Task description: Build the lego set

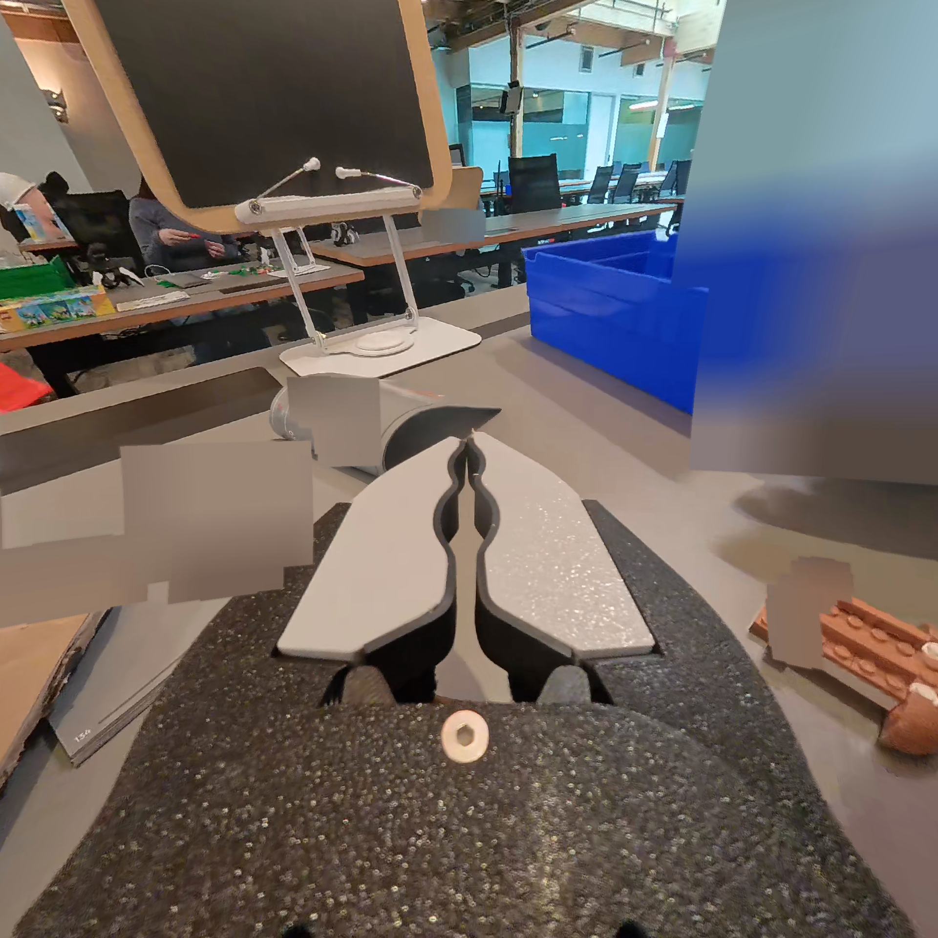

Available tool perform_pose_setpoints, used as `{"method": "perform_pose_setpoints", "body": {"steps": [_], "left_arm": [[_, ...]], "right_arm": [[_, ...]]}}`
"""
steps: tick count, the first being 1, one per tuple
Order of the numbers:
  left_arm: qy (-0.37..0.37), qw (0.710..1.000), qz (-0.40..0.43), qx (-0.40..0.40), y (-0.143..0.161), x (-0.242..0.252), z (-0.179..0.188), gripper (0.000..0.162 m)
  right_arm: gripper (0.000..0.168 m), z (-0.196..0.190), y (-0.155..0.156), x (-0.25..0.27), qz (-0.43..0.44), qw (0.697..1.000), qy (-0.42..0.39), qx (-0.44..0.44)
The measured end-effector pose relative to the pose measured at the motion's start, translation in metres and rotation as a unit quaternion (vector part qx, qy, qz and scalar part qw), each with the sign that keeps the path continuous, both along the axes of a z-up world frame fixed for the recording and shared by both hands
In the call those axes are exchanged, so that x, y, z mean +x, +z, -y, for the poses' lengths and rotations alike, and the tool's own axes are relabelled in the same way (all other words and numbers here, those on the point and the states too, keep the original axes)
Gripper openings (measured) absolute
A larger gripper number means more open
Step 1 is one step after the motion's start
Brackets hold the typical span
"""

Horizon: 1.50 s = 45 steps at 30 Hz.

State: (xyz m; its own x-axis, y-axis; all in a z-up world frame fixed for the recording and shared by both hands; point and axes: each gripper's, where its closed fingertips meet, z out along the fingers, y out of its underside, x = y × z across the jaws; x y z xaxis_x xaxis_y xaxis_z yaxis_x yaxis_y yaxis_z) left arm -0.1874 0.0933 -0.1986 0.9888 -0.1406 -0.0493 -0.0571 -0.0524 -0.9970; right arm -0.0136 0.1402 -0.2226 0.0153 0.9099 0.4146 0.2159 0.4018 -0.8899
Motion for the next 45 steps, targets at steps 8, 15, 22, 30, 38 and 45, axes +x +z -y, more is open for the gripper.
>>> {"method": "perform_pose_setpoints", "body": {"steps": [8, 15, 22, 30, 38, 45], "left_arm": [[-0.033, 0.993, -0.069, -0.092, 0.015, 0.006, -0.042, 0.019], [-0.046, 0.952, -0.234, -0.192, -0.020, 0.003, -0.125, 0.040], [-0.029, 0.919, -0.321, -0.229, -0.055, 0.012, -0.142, 0.039], [-0.076, 0.872, -0.353, -0.331, -0.080, 0.014, -0.153, 0.037], [-0.086, 0.857, -0.356, -0.362, -0.084, 0.004, -0.140, 0.034], [-0.082, 0.868, -0.334, -0.359, -0.077, -0.005, -0.131, 0.033]], "right_arm": [[0.000, 0.007, 0.003, 0.000, 0.005, 1.000, -0.004, -0.006], [0.000, 0.018, -0.008, -0.039, 0.067, 0.997, 0.014, -0.019], [0.000, -0.005, -0.029, -0.049, 0.102, 0.995, -0.013, 0.015], [0.000, -0.022, -0.033, -0.045, 0.117, 0.993, -0.030, -0.006], [0.000, -0.021, -0.033, -0.041, 0.115, 0.993, -0.025, -0.007], [0.000, -0.022, -0.033, -0.041, 0.115, 0.993, -0.027, -0.010]]}}
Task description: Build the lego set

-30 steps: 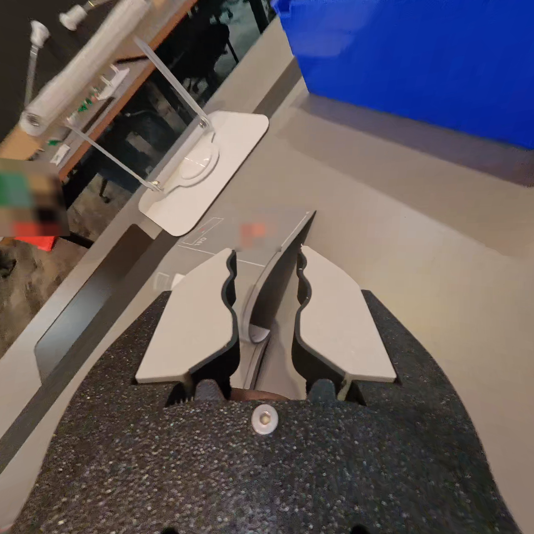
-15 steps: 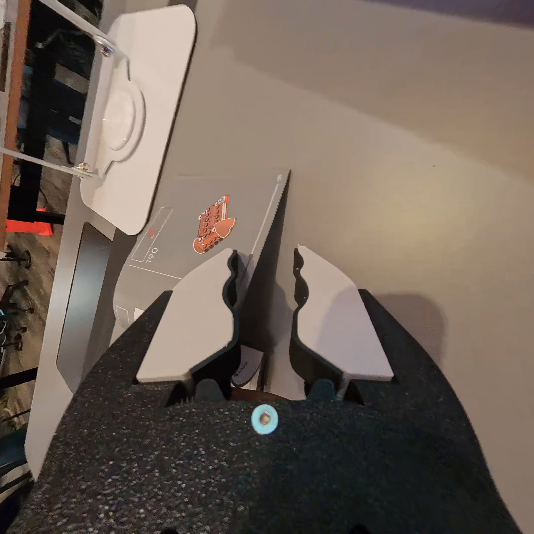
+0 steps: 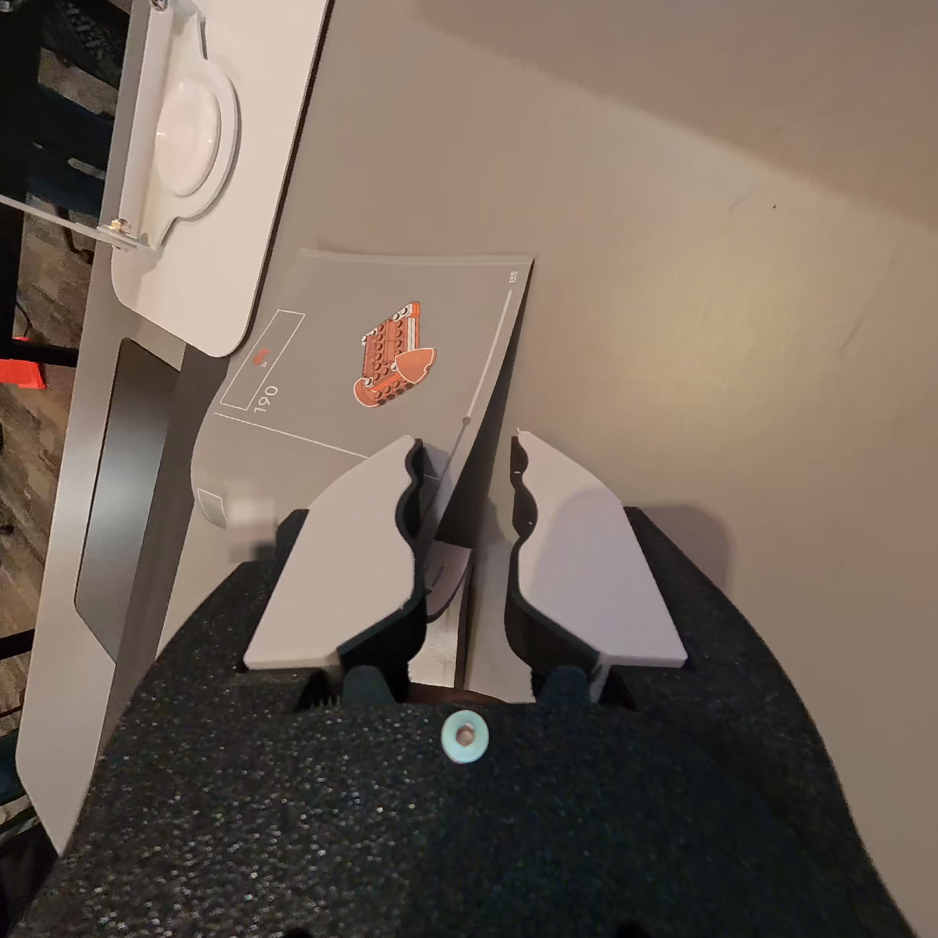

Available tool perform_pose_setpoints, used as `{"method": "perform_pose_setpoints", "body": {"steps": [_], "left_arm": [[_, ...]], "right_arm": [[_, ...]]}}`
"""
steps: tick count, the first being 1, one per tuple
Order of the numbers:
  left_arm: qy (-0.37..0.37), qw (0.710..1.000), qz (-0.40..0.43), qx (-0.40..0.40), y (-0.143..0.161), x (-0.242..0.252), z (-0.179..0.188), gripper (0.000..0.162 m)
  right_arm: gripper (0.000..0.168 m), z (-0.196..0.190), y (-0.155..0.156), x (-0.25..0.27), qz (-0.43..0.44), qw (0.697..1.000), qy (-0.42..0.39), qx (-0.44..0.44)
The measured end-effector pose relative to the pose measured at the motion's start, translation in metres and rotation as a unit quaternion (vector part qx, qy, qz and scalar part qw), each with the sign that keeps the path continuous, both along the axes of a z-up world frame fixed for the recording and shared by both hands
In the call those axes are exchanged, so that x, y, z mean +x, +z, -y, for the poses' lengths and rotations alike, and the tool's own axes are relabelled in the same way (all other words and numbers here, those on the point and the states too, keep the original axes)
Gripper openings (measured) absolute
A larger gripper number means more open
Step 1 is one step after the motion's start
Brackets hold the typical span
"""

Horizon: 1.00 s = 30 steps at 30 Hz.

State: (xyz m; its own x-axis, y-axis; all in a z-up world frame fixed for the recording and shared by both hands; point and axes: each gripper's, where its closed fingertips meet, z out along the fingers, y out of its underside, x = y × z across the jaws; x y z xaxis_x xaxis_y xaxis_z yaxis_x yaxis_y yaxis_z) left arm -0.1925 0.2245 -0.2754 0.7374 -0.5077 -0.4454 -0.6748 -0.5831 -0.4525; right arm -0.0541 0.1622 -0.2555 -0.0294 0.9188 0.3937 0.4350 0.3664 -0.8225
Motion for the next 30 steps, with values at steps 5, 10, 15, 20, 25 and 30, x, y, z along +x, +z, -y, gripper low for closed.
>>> {"method": "perform_pose_setpoints", "body": {"steps": [5, 10, 15, 20, 25, 30], "left_arm": [[0.004, 1.000, -0.004, 0.002, 0.005, -0.004, 0.002, 0.032], [-0.020, 1.000, -0.013, 0.019, 0.014, 0.015, -0.012, 0.033], [-0.029, 0.999, -0.027, -0.004, -0.007, 0.020, -0.029, 0.032], [-0.020, 0.999, -0.037, -0.014, -0.010, 0.011, -0.019, 0.031], [-0.008, 0.999, -0.028, -0.018, -0.006, 0.002, -0.009, 0.030], [0.000, 1.000, -0.022, -0.012, 0.001, -0.002, -0.005, 0.030]], "right_arm": [[0.000, 0.000, -0.001, 0.000, 0.002, 1.000, 0.001, 0.002], [0.000, 0.001, -0.002, -0.002, 0.007, 1.000, 0.002, 0.004], [0.000, 0.002, -0.002, -0.001, 0.007, 1.000, 0.006, 0.008], [0.000, 0.003, -0.003, -0.001, 0.008, 1.000, 0.009, 0.009], [0.000, 0.003, -0.003, -0.001, 0.008, 1.000, 0.009, 0.010], [0.000, 0.003, -0.003, -0.001, 0.009, 1.000, 0.008, 0.010]]}}
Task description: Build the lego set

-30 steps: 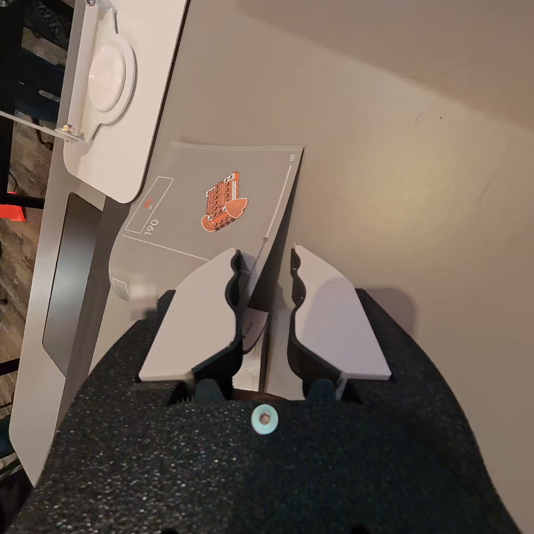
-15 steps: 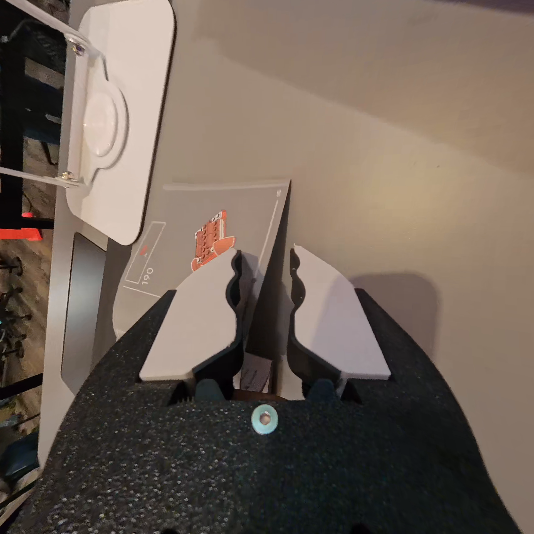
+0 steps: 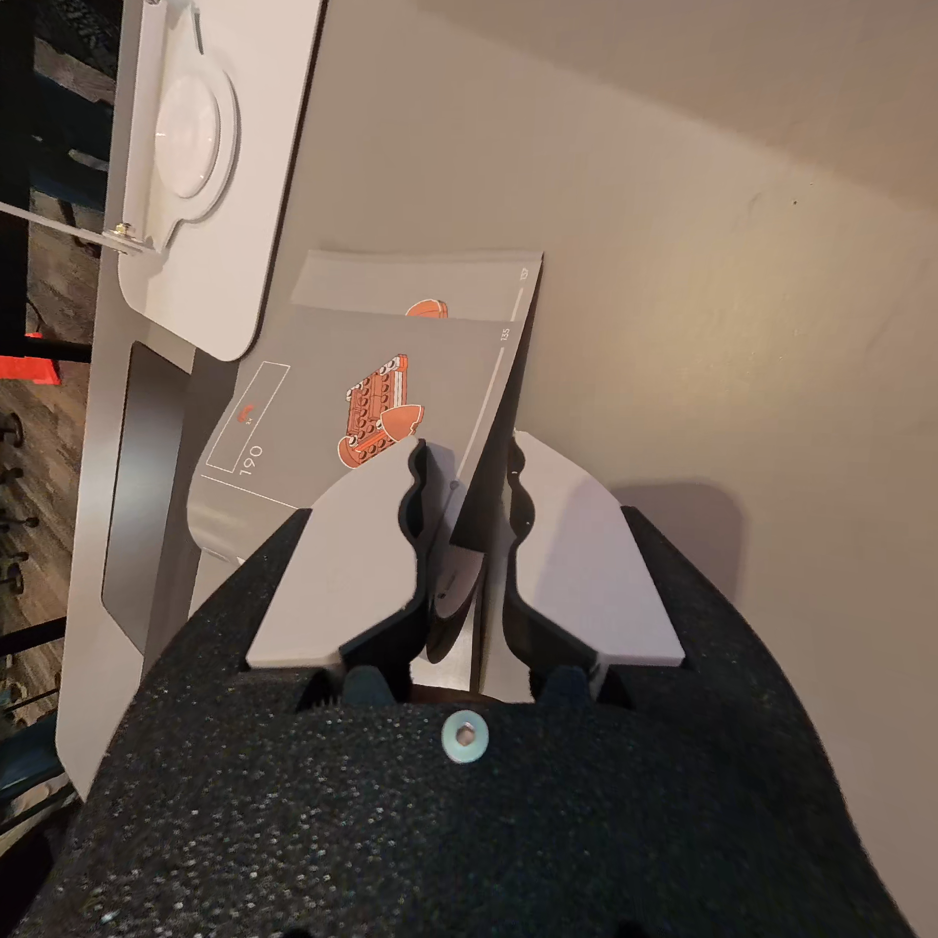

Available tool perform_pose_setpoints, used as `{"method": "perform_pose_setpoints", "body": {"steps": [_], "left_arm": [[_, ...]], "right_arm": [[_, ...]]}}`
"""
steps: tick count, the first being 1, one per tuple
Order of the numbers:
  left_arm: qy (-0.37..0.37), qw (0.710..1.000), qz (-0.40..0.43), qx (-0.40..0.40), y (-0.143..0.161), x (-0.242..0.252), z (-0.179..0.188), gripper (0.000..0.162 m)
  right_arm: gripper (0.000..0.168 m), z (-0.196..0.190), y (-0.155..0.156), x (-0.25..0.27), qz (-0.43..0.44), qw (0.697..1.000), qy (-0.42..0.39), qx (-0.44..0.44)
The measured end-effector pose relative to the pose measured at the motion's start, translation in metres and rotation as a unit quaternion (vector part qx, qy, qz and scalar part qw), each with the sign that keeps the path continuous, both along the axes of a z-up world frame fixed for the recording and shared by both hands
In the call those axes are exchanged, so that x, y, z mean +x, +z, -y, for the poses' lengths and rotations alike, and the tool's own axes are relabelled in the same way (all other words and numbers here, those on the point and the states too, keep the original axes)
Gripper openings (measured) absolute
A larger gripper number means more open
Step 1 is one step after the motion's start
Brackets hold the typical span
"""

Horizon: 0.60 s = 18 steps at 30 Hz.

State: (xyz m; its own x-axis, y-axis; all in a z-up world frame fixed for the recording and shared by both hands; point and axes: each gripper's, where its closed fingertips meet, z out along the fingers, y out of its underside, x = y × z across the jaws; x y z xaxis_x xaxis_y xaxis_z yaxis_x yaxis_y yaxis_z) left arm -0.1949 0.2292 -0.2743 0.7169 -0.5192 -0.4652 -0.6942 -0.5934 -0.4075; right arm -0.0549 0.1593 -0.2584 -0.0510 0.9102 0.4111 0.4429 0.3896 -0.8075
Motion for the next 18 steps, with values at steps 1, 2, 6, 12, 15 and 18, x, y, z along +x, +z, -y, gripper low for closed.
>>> {"method": "perform_pose_setpoints", "body": {"steps": [1, 2, 6, 12, 15, 18], "left_arm": [[0.002, 1.000, -0.001, 0.001, 0.001, -0.001, 0.001, 0.031], [0.003, 1.000, -0.001, 0.002, 0.002, -0.003, 0.002, 0.031], [0.013, 1.000, 0.004, 0.009, 0.008, -0.009, 0.006, 0.031], [0.044, 0.998, 0.016, 0.031, 0.019, -0.027, 0.022, 0.033], [0.067, 0.996, 0.021, 0.054, 0.028, -0.041, 0.032, 0.034], [0.089, 0.992, 0.037, 0.076, 0.036, -0.054, 0.040, 0.034]], "right_arm": [[0.000, 0.000, 0.000, 0.000, 0.000, 1.000, 0.000, 0.000], [0.000, 0.000, 0.000, 0.000, 0.000, 1.000, 0.000, 0.000], [0.000, 0.000, 0.000, 0.000, 0.000, 1.000, 0.001, 0.000], [0.000, 0.001, 0.000, 0.000, 0.000, 1.000, 0.002, 0.002], [0.000, 0.001, 0.000, 0.000, 0.001, 1.000, 0.002, 0.003], [0.000, 0.001, 0.000, 0.000, 0.001, 1.000, 0.002, 0.004]]}}
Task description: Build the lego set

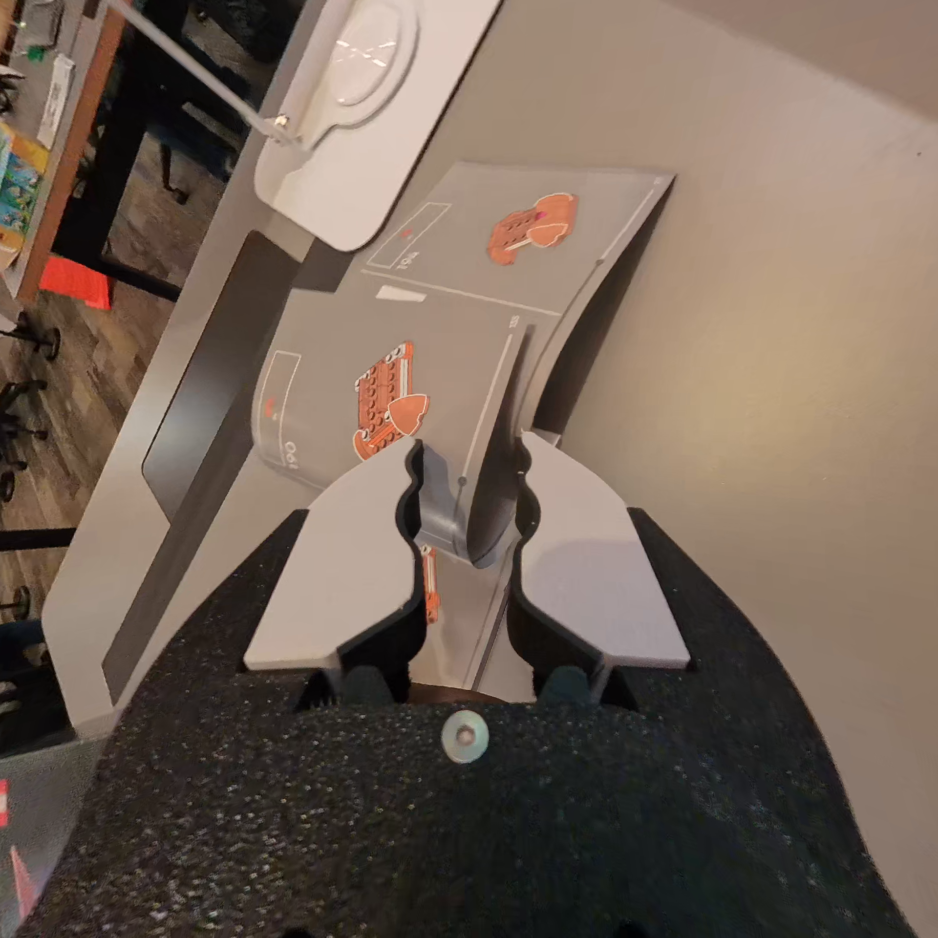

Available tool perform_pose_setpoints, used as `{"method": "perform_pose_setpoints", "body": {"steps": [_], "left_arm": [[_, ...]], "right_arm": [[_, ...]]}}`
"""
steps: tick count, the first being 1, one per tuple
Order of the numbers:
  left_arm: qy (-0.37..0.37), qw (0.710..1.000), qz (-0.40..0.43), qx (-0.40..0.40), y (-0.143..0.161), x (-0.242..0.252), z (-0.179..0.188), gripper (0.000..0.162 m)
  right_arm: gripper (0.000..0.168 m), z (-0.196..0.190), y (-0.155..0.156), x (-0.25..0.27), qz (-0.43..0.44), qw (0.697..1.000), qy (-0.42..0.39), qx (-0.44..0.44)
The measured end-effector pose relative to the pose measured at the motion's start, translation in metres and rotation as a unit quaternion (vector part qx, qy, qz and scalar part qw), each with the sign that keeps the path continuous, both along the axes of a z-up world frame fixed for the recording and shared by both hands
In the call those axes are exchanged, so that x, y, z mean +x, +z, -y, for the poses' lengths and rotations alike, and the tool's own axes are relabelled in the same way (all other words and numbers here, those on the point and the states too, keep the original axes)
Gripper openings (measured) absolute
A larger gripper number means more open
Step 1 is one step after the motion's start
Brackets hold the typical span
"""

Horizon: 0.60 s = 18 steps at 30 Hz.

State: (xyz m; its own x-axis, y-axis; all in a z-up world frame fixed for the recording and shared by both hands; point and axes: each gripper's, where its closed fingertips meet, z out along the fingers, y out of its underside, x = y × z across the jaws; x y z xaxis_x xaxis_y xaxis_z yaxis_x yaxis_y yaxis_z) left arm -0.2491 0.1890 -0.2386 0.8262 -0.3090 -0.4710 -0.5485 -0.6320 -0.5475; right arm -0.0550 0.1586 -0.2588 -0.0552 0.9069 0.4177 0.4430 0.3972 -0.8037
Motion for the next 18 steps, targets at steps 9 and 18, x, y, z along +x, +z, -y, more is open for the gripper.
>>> {"method": "perform_pose_setpoints", "body": {"steps": [9, 18], "left_arm": [[0.088, 0.994, 0.035, 0.060, 0.004, -0.040, 0.030, 0.035], [0.179, 0.951, 0.212, 0.135, -0.009, -0.066, 0.067, 0.034]], "right_arm": [[0.000, 0.000, 0.000, 0.000, -0.001, 1.000, -0.001, 0.004], [0.000, -0.001, -0.001, -0.001, 0.002, 1.000, -0.008, 0.011]]}}
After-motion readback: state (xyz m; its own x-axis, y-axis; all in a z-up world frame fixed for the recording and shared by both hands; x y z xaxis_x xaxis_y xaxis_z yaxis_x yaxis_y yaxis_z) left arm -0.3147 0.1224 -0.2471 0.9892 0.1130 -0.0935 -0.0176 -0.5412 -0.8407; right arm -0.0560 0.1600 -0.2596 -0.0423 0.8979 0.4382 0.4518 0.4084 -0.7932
